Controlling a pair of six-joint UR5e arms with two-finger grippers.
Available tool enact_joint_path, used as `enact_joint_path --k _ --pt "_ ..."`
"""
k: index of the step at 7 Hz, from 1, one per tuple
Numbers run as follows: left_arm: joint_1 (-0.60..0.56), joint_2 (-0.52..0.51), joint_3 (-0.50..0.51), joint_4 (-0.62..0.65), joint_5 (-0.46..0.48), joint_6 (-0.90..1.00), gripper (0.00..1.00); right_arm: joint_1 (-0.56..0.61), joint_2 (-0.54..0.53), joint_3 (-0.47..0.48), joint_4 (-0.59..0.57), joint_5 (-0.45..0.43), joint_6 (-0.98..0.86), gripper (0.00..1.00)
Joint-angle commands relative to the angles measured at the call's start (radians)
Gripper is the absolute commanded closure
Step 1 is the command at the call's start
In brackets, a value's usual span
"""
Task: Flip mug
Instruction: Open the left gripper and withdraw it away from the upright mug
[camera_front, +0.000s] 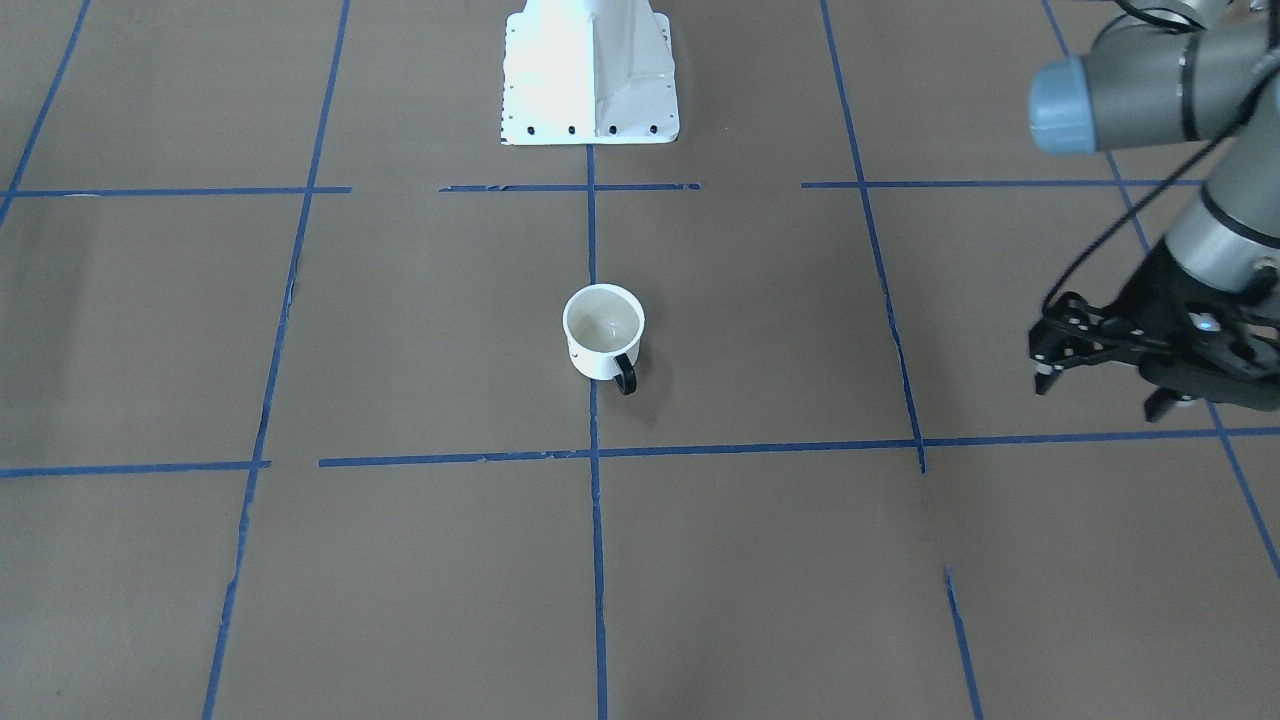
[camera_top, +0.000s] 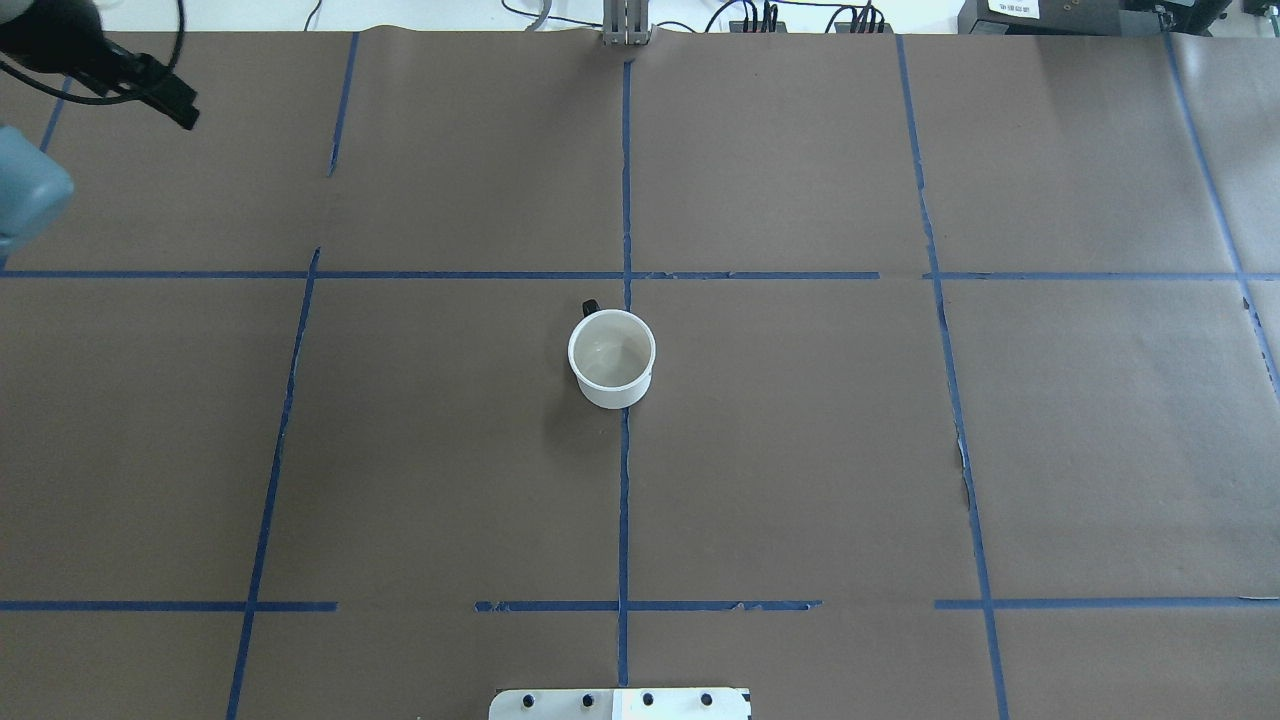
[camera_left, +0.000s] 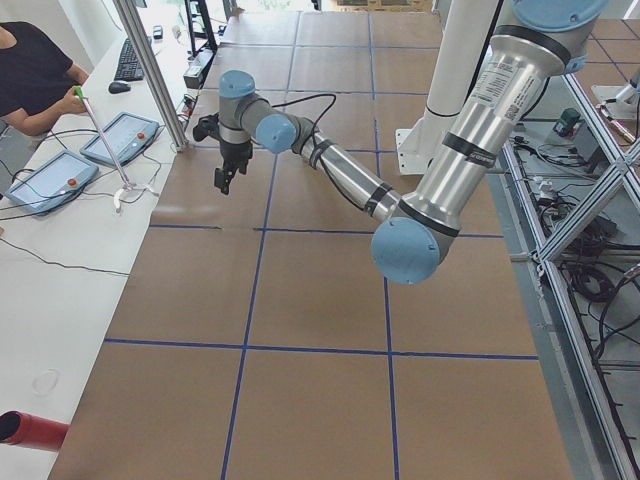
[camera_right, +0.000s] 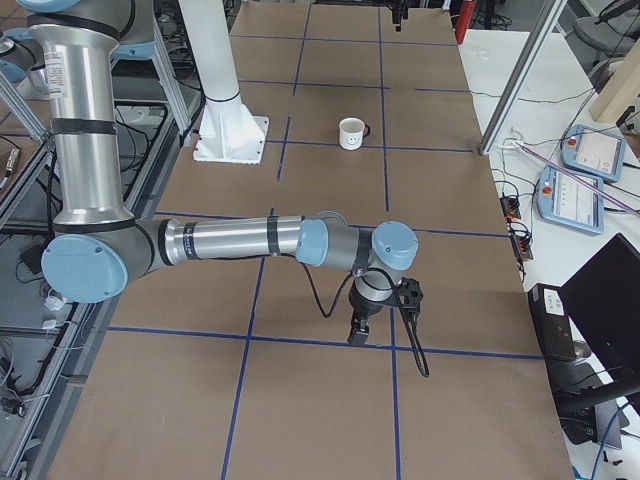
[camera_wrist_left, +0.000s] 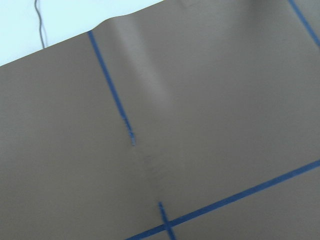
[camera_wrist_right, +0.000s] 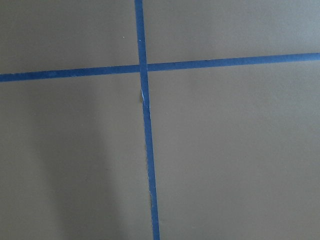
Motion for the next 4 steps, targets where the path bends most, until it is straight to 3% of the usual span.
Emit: enact_joint_path --k 1,2,4 --pt "-0.164 0.154 0.103 -0.044 -0.051 0.241 0.0 0.0 0.0 0.0 0.0 0.0 0.0 0.0" --pt "-0.23 0.214 0.149 -0.044 -0.104 0.291 0.0 0.0 0.0 0.0 0.0 0.0 0.0 0.0" --pt "-0.292 0.348 0.154 -0.042 -0.106 0.378 0.0 0.0 0.0 0.0 0.0 0.0 0.0 0.0"
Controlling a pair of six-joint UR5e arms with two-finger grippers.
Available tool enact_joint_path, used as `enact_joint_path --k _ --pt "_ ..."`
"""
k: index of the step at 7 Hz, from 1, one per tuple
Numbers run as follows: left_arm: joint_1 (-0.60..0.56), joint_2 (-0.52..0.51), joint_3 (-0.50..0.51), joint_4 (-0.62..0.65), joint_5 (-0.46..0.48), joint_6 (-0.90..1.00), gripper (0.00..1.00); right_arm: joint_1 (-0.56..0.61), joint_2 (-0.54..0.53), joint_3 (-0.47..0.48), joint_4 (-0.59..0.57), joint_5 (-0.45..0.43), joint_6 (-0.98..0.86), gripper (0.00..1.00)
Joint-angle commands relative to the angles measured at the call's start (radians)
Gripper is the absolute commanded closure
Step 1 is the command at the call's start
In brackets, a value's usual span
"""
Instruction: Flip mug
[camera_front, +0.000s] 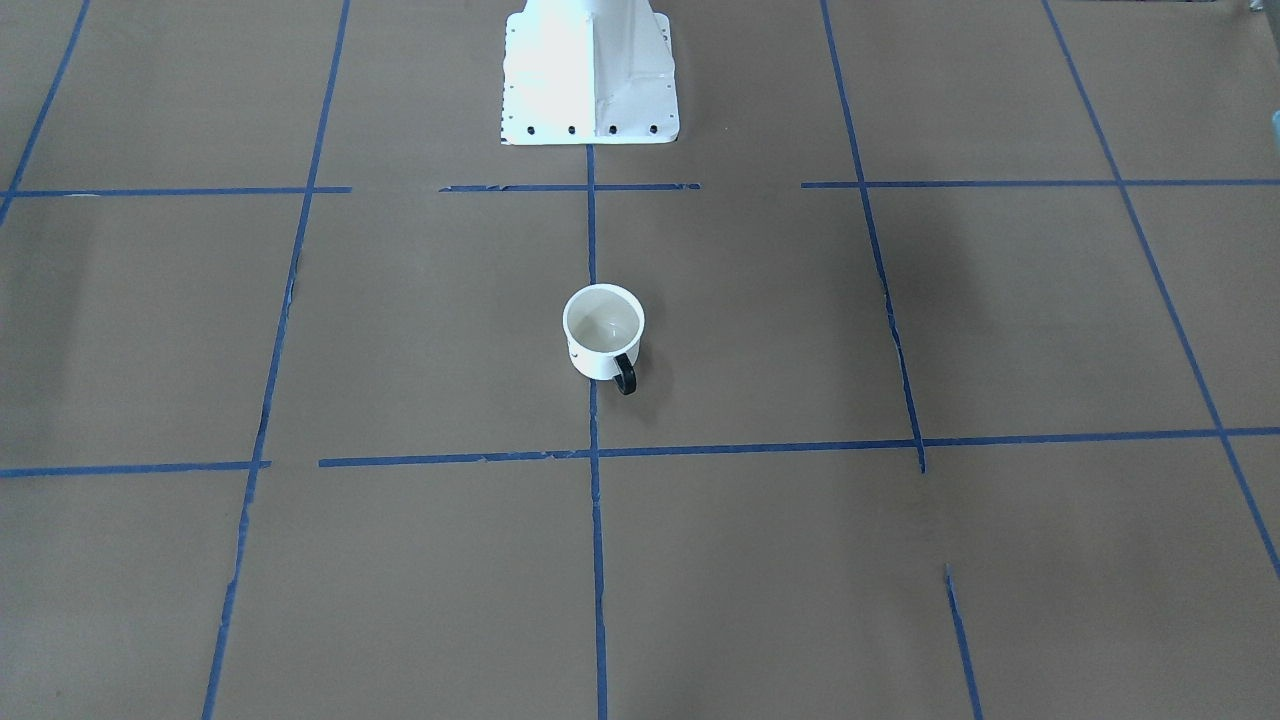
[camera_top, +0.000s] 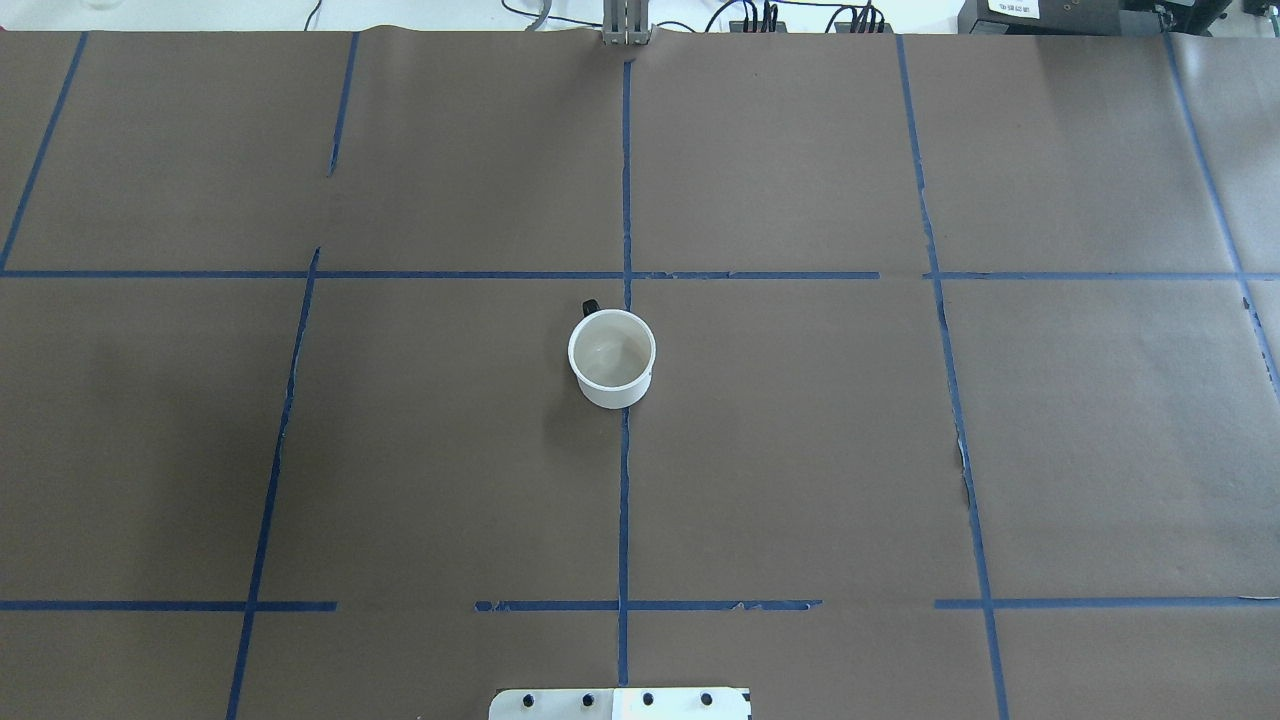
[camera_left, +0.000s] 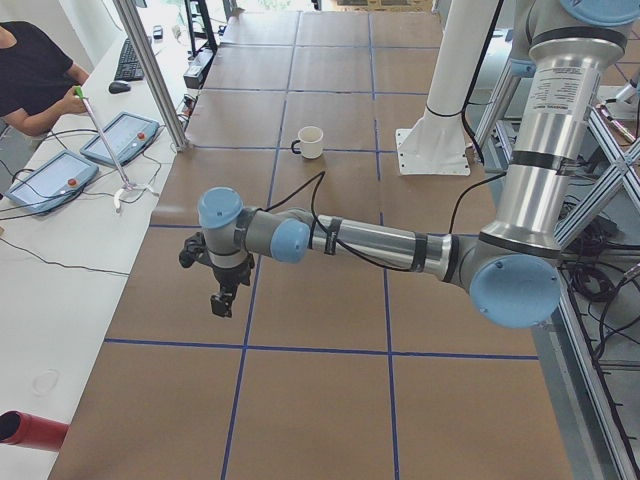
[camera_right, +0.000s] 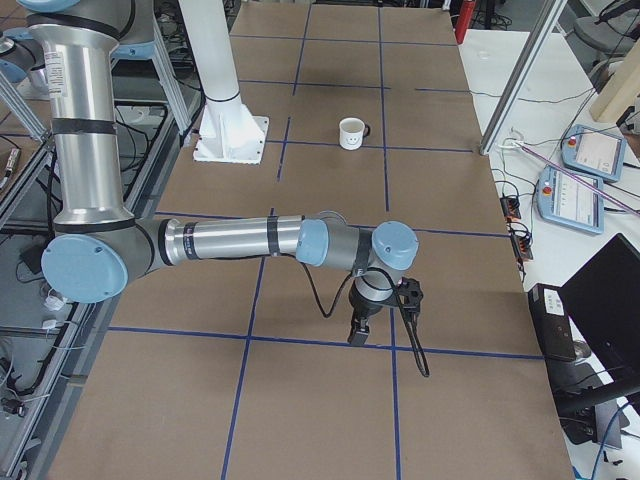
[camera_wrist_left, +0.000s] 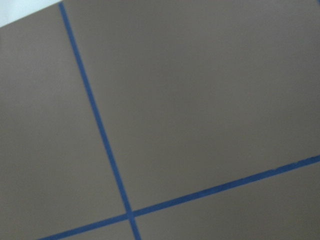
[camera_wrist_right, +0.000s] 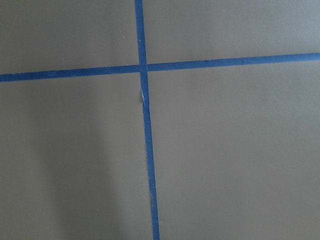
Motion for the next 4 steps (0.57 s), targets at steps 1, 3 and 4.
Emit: enact_joint_path --k 1,3,4 --pt "-0.058 0.114 0.011 0.008 -0.015 0.045 0.0 0.0 0.0 0.0 0.0 0.0 -0.002 0.0" --pt "-0.091 0.153 0.002 0.02 -0.067 0.043 0.0 0.0 0.0 0.0 0.0 0.0 0.0 0.0" --pt "-0.106 0.144 -0.017 0.075 -0.068 0.043 0.0 0.0 0.0 0.0 0.0 0.0 0.0 0.0"
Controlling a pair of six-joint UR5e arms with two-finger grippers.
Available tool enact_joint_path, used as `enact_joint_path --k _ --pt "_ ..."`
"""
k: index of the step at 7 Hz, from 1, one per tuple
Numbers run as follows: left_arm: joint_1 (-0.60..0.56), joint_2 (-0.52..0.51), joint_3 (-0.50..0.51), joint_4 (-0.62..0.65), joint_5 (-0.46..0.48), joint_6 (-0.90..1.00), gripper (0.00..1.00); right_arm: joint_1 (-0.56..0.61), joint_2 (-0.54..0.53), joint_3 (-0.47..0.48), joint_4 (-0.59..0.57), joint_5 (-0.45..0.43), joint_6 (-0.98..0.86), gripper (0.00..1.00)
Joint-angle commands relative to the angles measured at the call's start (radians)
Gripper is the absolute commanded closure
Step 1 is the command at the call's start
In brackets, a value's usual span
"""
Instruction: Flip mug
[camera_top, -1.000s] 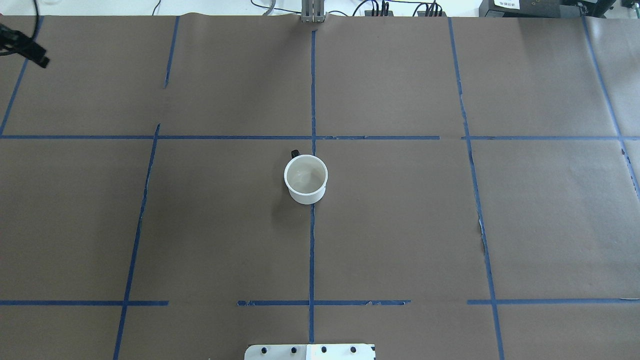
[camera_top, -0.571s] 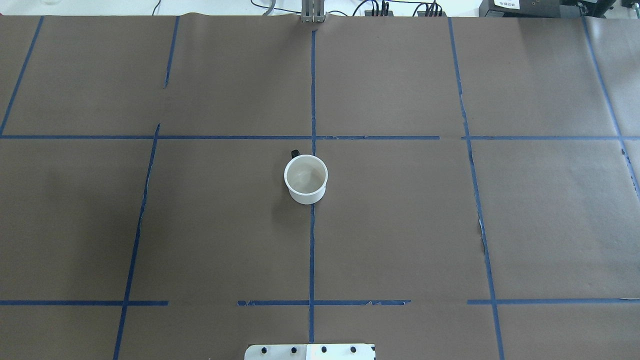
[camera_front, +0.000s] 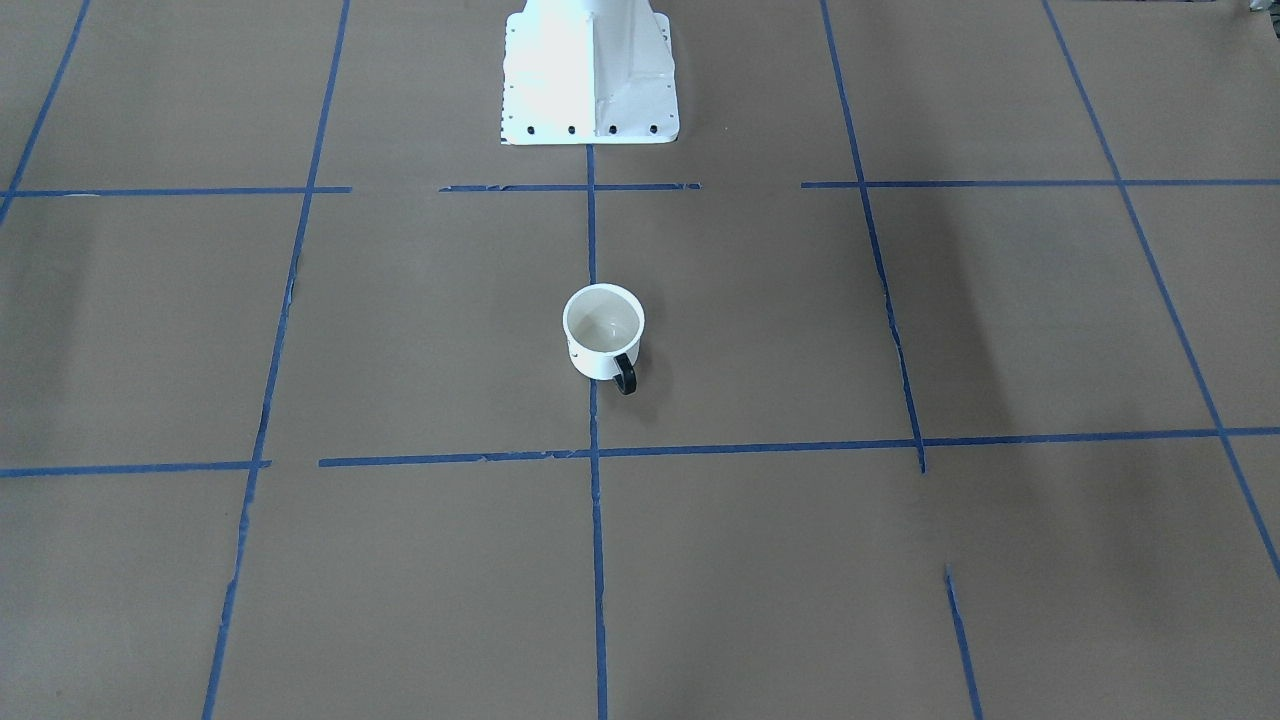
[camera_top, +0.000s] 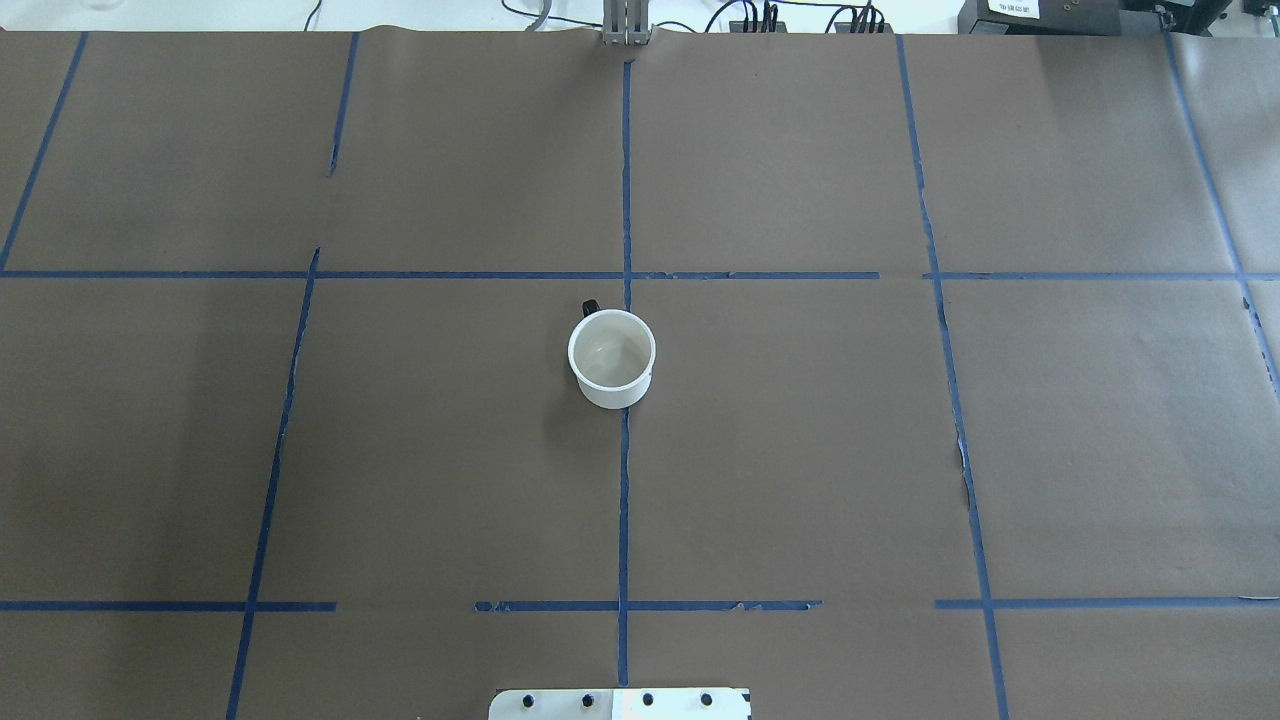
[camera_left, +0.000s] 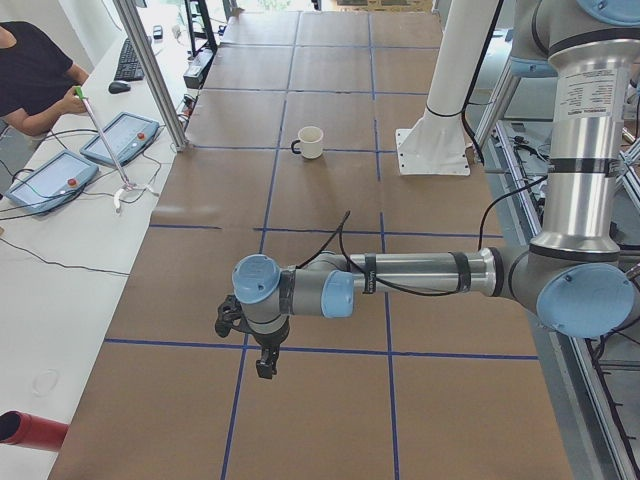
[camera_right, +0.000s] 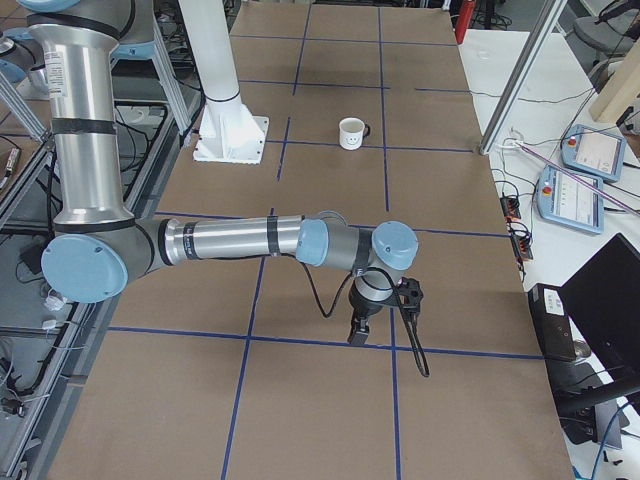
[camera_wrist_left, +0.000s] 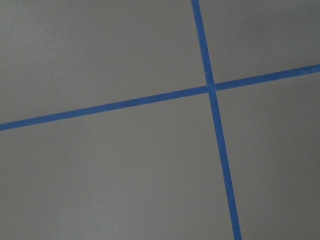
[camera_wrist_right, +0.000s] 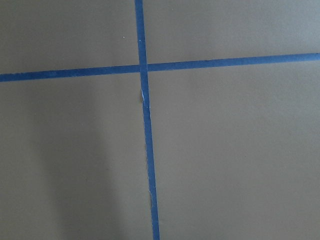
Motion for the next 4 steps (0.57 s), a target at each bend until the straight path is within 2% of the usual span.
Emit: enact_joint_path --k 1,4 --pt "-0.02 -0.002 -0.044 0.081 -0.01 -0.001 0.0 0.0 0.0 0.0 0.0 0.0 0.0 0.0" --pt "-0.023 -0.002 -0.061 0.086 -0.012 -0.003 0.0 0.0 0.0 0.0 0.0 0.0 0.0 0.0"
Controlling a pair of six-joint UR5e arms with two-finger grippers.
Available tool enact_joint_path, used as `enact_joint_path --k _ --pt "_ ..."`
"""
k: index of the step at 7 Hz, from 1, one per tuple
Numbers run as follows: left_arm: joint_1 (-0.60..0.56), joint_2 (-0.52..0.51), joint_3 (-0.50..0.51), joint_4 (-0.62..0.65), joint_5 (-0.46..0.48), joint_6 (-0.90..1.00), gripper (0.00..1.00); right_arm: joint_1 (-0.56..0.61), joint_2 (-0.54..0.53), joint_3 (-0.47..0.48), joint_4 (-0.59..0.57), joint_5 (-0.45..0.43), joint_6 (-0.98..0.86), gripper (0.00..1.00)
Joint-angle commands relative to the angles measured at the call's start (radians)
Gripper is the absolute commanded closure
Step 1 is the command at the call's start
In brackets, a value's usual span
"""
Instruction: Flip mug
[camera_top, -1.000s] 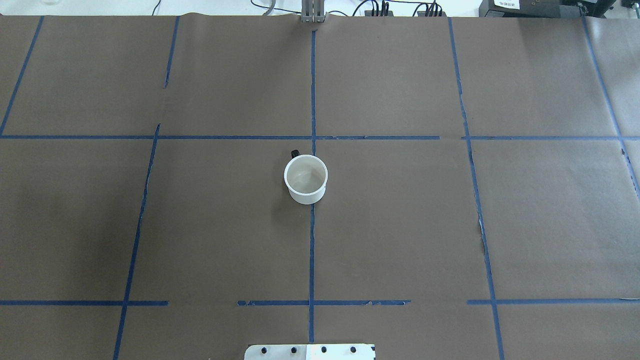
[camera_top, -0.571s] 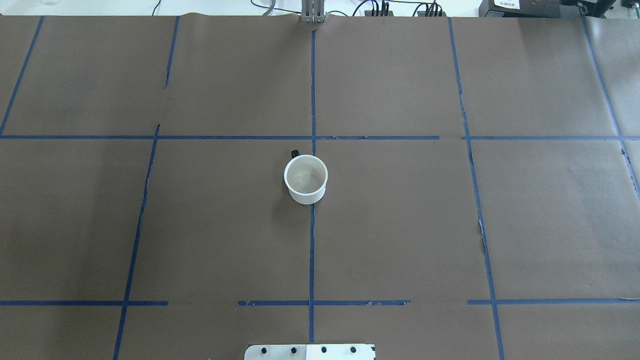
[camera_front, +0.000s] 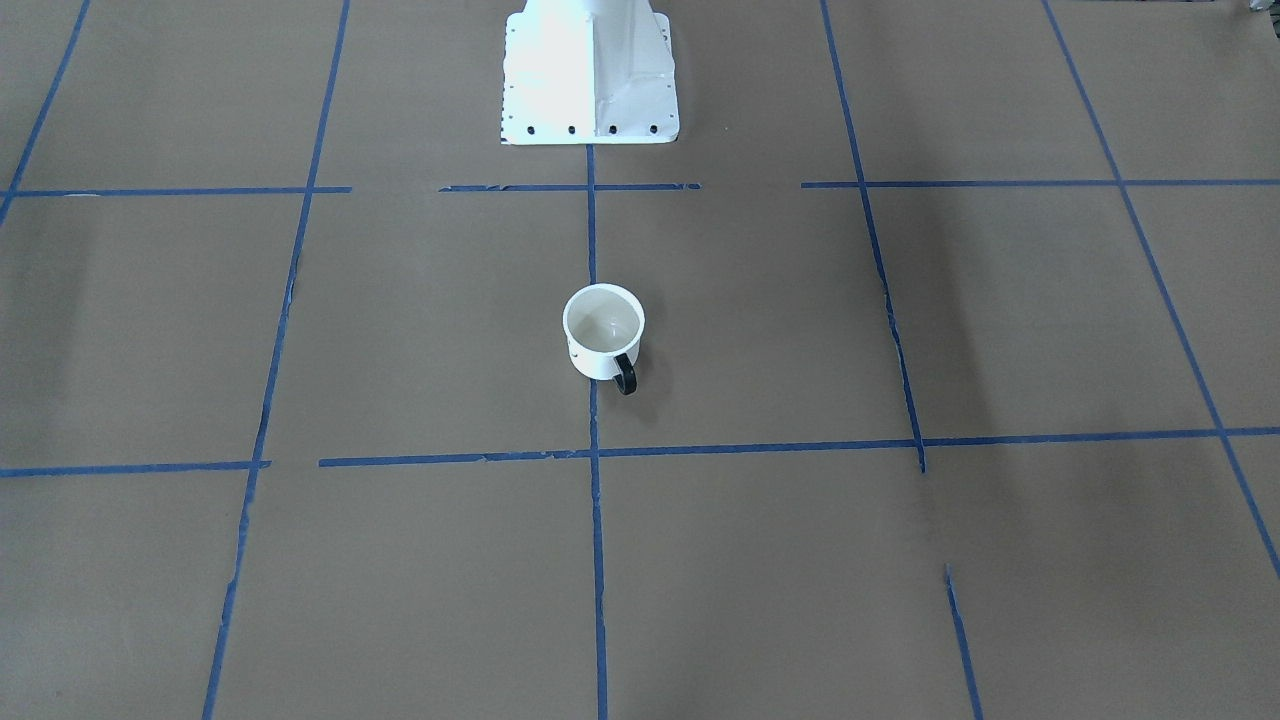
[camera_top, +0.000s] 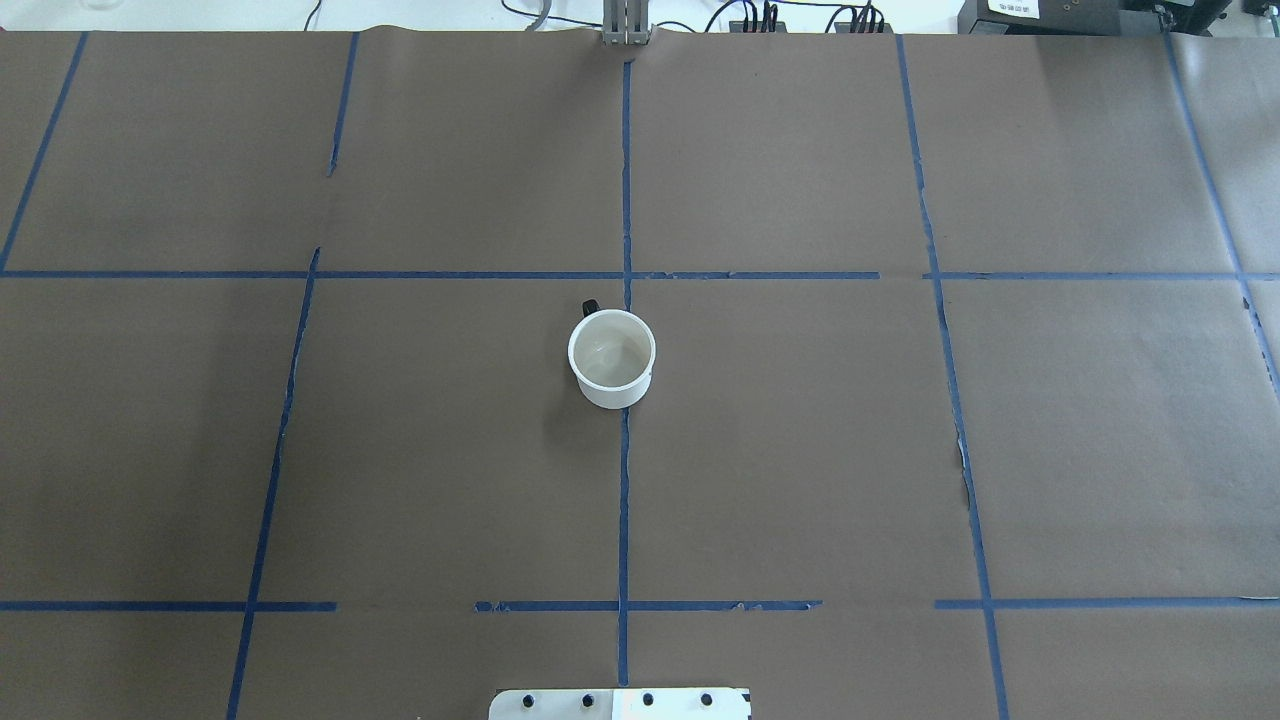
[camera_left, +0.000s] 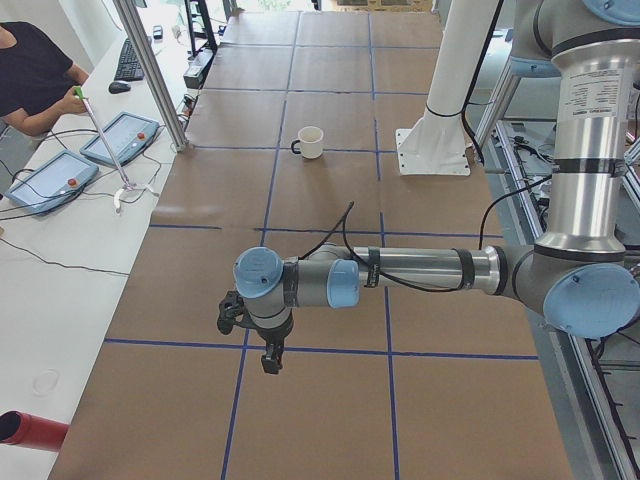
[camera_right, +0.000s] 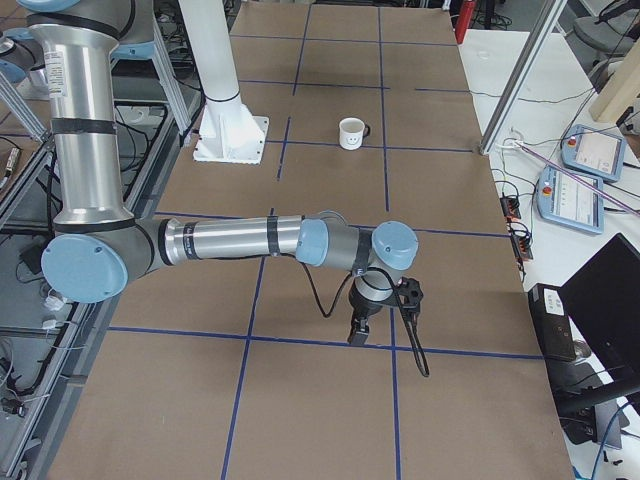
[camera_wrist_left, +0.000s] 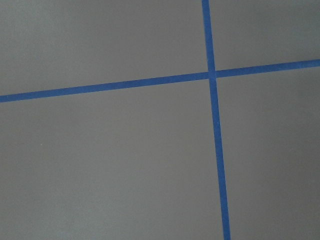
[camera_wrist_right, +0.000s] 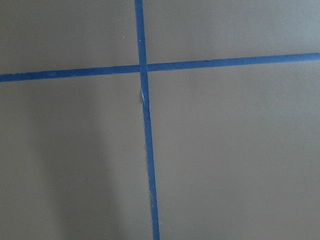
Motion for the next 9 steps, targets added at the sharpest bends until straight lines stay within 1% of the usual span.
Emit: enact_joint_path --k 1,2,3,9 --pt "-0.003 -0.005 -0.003 0.001 -0.007 -0.005 0.0 0.0 0.0 0.0 0.0 0.0 0.0 0.0" --pt "-0.003 -0.001 -0.003 0.001 -0.05 -0.005 0.0 0.0 0.0 0.0 0.0 0.0 0.0 0.0" --pt "-0.003 0.002 -0.003 0.001 -0.061 -0.005 0.0 0.0 0.0 0.0 0.0 0.0 0.0 0.0" --pt "-0.003 -0.005 -0.006 -0.002 -0.06 -0.008 0.0 0.0 0.0 0.0 0.0 0.0 0.0 0.0"
